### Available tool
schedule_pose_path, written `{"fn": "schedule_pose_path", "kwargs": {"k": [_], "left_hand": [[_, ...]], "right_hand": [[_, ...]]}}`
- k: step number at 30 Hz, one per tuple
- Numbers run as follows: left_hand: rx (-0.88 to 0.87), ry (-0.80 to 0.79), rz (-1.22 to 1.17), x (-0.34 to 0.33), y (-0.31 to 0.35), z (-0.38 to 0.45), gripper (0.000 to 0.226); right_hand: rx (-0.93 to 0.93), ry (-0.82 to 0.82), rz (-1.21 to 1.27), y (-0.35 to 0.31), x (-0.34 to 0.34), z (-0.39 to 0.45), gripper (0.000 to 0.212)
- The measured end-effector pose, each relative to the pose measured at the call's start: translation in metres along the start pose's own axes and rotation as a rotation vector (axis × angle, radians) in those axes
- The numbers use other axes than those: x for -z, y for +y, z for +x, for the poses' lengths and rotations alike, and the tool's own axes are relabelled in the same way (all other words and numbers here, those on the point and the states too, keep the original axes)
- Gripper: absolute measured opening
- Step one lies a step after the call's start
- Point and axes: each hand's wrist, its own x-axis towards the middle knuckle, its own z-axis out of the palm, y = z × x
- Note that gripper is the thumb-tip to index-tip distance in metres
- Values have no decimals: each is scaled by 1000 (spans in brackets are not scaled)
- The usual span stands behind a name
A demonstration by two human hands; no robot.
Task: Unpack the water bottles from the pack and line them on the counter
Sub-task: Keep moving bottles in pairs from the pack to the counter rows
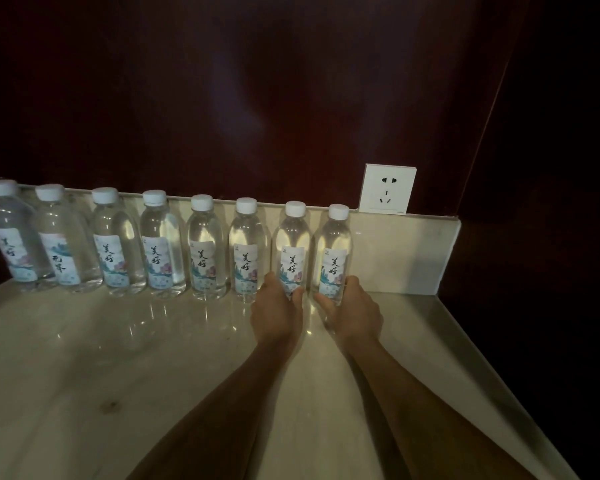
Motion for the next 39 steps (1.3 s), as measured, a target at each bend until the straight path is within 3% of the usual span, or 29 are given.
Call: {"fn": "schedule_pose_path", "kwargs": {"k": [11, 15, 22, 35, 39], "left_hand": [[-3, 11, -10, 0, -1, -2, 43], [22, -19, 7, 2, 2, -1, 54], [51, -30, 24, 4, 3, -2, 47], [47, -49, 7, 10, 8, -6, 58], [40, -61, -66, 19, 11, -19, 71]], "right_hand": [[3, -14, -62, -4, 3, -2, 49], [13, -13, -48, -2, 1, -1, 50], [14, -15, -20, 0, 1, 0, 51], [9, -50, 116, -7, 8, -10, 71], [-2, -138, 208, -8, 23, -16, 82]]}}
